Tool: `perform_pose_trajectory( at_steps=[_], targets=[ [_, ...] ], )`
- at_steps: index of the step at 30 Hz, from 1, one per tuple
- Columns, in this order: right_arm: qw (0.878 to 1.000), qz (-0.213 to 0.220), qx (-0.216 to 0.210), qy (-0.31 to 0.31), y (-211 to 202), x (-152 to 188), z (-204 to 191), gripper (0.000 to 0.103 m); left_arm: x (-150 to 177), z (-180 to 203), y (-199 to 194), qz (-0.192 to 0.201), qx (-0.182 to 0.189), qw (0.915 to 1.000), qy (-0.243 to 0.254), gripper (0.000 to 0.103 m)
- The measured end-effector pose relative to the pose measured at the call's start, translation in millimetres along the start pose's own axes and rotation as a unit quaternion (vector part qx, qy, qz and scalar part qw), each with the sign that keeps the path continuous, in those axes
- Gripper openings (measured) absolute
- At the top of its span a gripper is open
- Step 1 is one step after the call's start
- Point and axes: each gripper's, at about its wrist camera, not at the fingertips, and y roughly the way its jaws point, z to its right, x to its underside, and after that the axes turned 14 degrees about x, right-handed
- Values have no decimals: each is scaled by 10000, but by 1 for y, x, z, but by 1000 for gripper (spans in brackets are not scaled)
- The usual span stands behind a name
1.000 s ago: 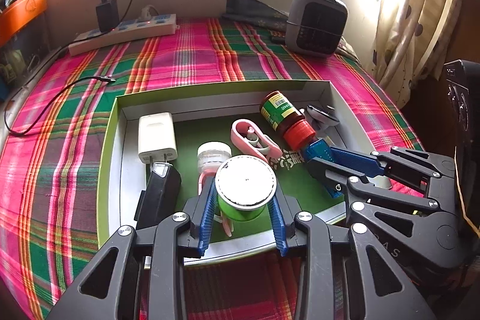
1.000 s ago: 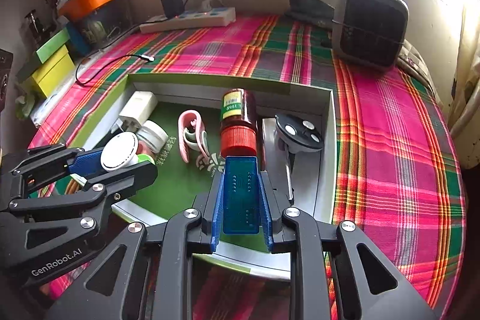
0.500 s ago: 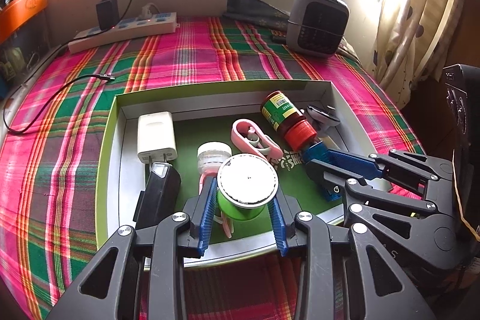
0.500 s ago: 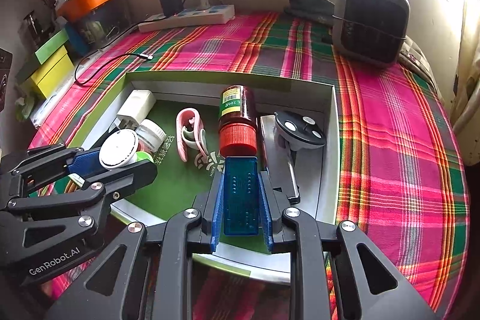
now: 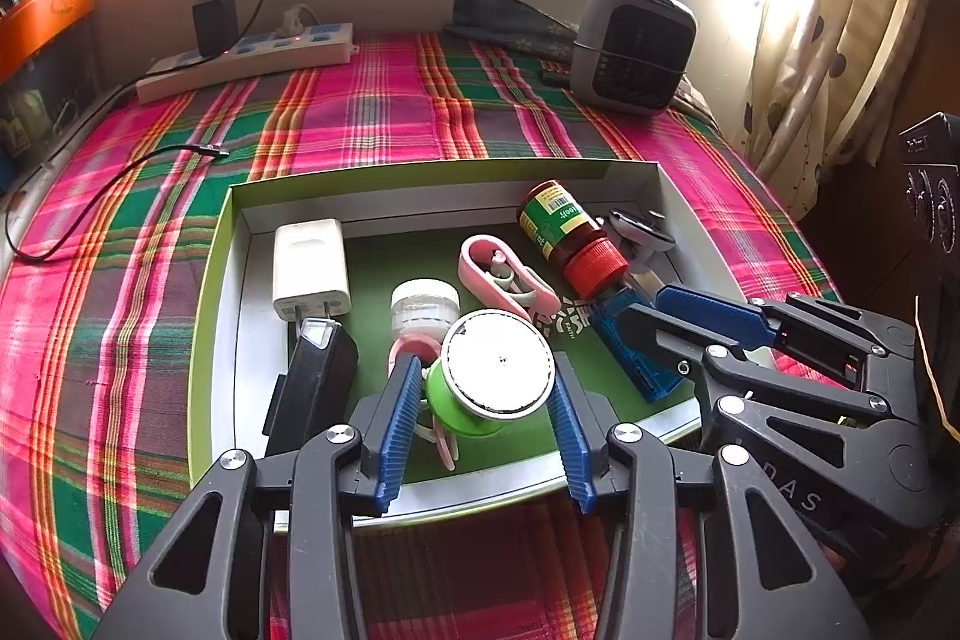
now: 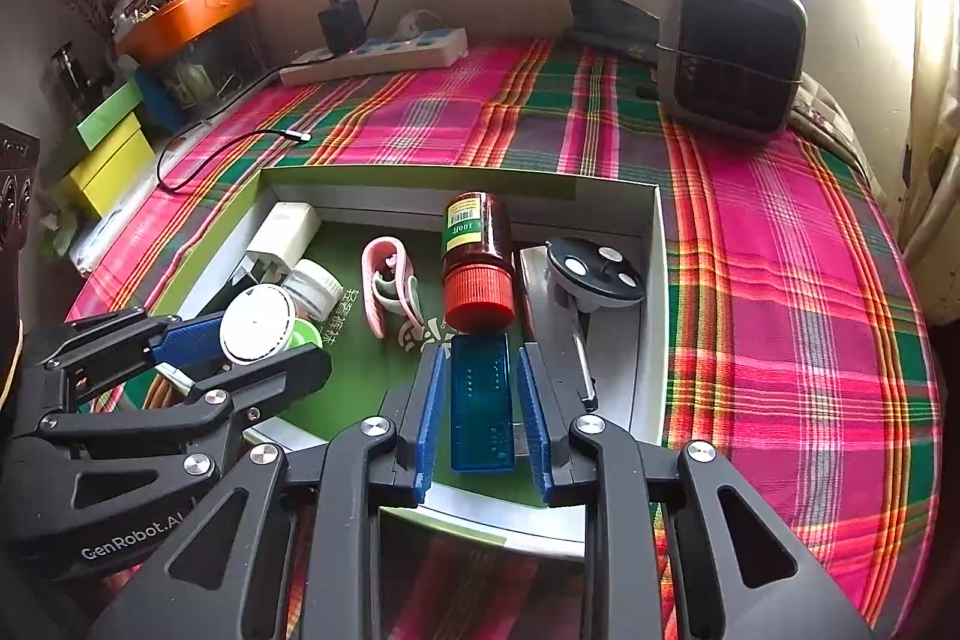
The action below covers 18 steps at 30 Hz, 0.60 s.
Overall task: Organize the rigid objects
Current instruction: 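Open left gripper releasing the spool while right gripper releases the USB stick in the tray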
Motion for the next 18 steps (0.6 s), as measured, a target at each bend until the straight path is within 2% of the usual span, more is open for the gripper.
perform_pose_trajectory(
  at_steps=[5,10,18],
  targets=[
    [10000,5,12,66,-2,3,1,35,2,1,-3,19,-9,10000,19,46],
    [9998,75,35,173,-10,4,2,38,6,3,-14,161,53,9999,15,46],
    [9997,141,66,204,-21,7,2,40,11,6,-23,164,3,9999,6,47]
  ],
)
